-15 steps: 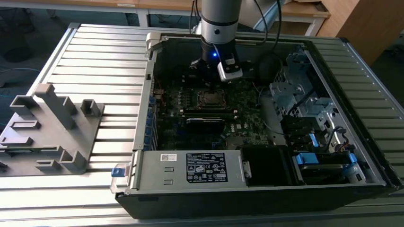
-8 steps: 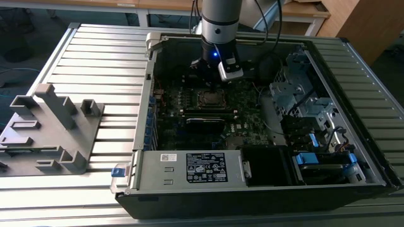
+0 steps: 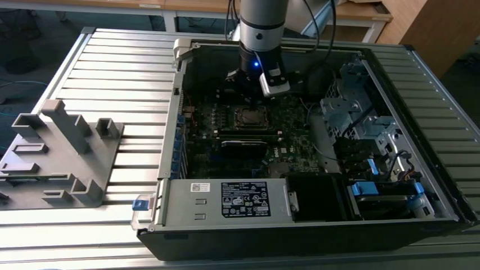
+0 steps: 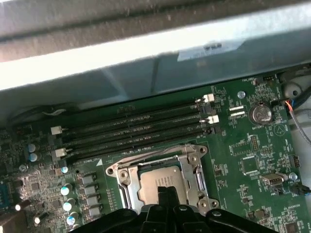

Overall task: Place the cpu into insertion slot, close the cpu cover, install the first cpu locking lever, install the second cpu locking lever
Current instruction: 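Install the first cpu locking lever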

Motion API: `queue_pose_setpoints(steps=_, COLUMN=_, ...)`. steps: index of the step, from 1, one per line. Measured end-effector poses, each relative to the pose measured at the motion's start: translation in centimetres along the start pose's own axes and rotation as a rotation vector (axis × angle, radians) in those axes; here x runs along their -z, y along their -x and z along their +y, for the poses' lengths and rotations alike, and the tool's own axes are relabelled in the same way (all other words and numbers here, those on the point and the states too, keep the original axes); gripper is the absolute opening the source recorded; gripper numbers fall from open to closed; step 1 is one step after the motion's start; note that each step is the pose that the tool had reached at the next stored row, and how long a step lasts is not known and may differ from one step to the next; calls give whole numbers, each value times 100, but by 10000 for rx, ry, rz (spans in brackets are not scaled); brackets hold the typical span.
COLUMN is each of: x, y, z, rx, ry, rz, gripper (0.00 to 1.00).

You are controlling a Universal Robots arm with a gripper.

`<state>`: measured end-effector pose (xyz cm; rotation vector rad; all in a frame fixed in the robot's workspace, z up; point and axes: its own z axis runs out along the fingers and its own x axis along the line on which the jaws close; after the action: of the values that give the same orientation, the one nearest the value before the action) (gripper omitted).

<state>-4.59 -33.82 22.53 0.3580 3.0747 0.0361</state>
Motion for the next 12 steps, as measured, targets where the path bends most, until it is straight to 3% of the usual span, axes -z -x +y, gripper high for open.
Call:
queue_pose_setpoints(steps=4, x=0, y=11, z=-48, rx=4, ry=2, rz=0, gripper=11)
queue_pose_setpoints(steps=12, x=-13, y=-8, z=-56, rx=249, ry=38, rz=-41, gripper=11)
